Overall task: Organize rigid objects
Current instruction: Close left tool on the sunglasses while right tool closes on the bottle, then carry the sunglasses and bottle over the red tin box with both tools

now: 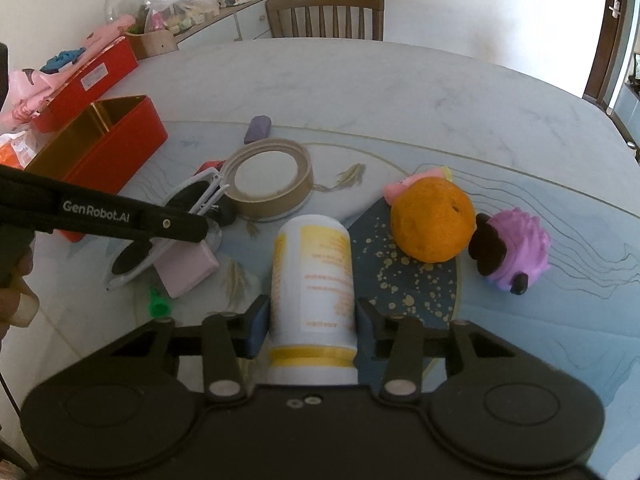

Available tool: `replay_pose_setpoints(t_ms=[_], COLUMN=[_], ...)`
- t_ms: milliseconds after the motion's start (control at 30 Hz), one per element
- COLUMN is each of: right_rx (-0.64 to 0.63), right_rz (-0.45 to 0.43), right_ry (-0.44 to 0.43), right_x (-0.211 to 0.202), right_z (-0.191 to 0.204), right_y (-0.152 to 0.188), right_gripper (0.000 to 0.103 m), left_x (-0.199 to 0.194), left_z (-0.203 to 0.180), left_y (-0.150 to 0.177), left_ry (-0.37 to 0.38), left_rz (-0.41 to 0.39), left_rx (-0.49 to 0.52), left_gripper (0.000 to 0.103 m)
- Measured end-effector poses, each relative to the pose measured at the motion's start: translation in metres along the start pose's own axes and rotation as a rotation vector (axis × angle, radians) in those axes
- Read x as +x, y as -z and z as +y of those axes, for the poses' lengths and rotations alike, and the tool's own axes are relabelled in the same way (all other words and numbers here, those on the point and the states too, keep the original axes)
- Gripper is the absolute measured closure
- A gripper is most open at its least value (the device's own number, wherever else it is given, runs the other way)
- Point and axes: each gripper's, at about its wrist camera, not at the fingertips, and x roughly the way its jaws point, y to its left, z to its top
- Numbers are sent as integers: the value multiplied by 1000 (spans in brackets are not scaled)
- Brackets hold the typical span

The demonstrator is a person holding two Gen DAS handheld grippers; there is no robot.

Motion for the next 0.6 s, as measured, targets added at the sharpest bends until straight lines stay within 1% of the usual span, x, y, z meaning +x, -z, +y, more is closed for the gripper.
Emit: replay_pose_setpoints(t_ms=[100,367,600], right_rx=[2,-4,-7], right_rz=[-14,-47,-64], right_ry=[-7,-29,-65], right_x=[-5,-26,-41], right_z=[0,4,15], right_y=[1,1,-4], right_gripper=[59,59,59], left_x=[-3,-22,-51], left_z=[1,13,23], left_y=[1,5,12], left_ry=[-14,-28,-45], left_rz=[-6,-17,-67], left_rx=[-1,-54,-104], left_gripper=[72,72,72])
